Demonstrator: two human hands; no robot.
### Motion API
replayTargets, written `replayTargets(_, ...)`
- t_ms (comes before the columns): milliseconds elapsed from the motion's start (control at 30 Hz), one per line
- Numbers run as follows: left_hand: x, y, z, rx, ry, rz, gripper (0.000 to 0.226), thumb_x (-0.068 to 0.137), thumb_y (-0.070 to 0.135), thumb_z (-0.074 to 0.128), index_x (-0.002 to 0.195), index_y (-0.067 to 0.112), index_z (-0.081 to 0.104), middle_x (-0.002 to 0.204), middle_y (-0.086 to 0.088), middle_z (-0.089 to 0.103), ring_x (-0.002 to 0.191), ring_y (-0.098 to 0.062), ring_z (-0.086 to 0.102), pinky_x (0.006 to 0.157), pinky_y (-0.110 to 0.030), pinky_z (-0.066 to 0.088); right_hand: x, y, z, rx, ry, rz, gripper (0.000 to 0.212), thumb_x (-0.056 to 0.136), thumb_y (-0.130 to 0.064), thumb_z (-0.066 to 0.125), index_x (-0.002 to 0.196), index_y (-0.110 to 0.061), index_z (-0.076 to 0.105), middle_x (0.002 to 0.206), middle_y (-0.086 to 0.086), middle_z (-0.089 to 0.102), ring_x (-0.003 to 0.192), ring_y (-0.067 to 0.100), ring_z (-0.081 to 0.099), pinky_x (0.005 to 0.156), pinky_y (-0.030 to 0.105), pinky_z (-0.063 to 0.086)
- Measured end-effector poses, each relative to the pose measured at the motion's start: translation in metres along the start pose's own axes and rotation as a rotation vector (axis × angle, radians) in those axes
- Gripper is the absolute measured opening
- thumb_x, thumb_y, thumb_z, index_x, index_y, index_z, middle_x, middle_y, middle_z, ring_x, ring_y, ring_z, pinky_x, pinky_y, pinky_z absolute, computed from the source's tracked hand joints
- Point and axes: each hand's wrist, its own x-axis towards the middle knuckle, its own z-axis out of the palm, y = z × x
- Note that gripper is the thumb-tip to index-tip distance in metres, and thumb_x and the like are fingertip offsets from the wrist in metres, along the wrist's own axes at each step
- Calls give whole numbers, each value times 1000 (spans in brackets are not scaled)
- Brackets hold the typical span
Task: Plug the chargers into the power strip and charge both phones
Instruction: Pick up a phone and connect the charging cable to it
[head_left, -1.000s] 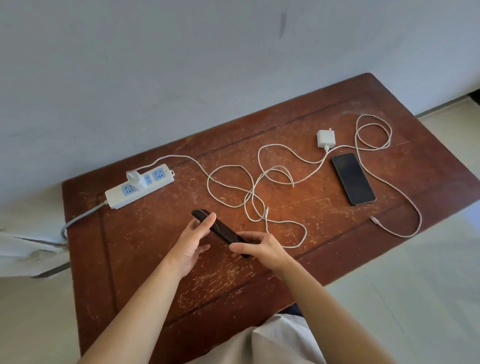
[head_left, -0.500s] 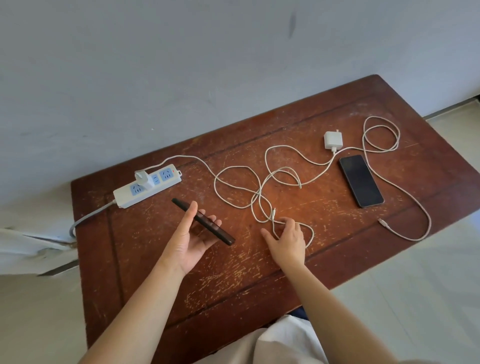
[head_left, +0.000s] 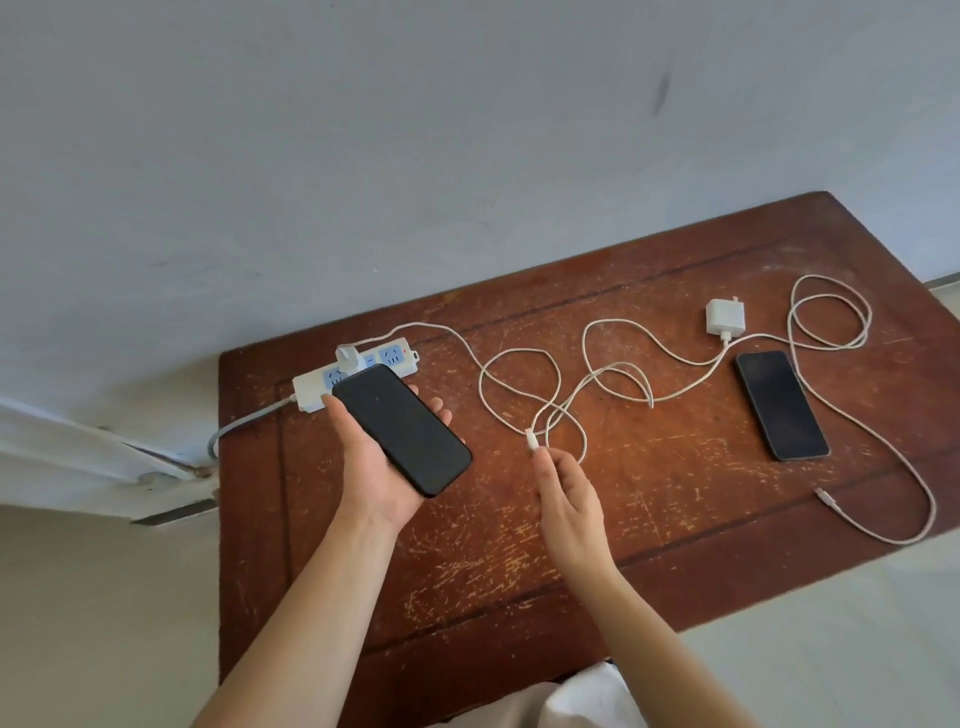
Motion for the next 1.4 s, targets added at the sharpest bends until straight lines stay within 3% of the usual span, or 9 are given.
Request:
replayTargets(133,-3,6,11,-143,-8,14,70,85,76,47,120,17,65,121,-13,64,109,-32,66,100,-54,49,-15,-21,11,13,-79,-154,23,102,-39,55,92,-27,73,56,-11,50,45,2,35,43,16,30)
replayTargets(267,-7,3,15,-318,-35,56,63,94,56,48,140,13,54,111,-16,66,105,-36,68,98,-58,51,-24,-31,17,38,-154,-123,21,98,-38,63,90,-26,78,56,-7,58,49,8,45,46,22,37)
replayTargets(400,-11,0,15,-384,-58,71,53,94,48,49,129,10,61,110,-17,70,109,-36,69,91,-58,55,-29,-37,21,74,-156,-79,24,95,-41,66,86,-25,80,55,-6,60,48,6,46,46,18,38)
replayTargets(567,-16,-3,19,-399,-42,55,60,95,51,49,141,12,53,117,-17,69,116,-34,66,99,-57,52,-31,-41,23,95,-147,-68,25,95,-43,65,90,-24,81,57,-4,63,52,8,51,51,21,44)
replayTargets(800,-20,-5,20,-351,-23,69,62,96,55,48,142,13,52,121,-15,69,120,-32,64,108,-54,44,-31,-45,23,56,-166,-54,26,94,-42,68,87,-21,82,55,-5,61,48,5,46,49,19,40)
replayTargets(1000,-26,-2,18,-278,-62,87,68,92,62,53,144,18,49,136,-12,62,124,-32,62,102,-54,50,-31,-51,15,18,-227,-40,24,92,-41,71,80,-23,82,53,-5,60,50,12,47,51,24,42)
replayTargets(1400,-31,4,13,-198,-105,66,73,89,70,51,139,17,58,127,-12,67,120,-31,64,102,-52,50,-28,-53,12,-20,-325,-1,27,89,-50,70,81,-28,83,62,1,71,54,6,59,54,17,49)
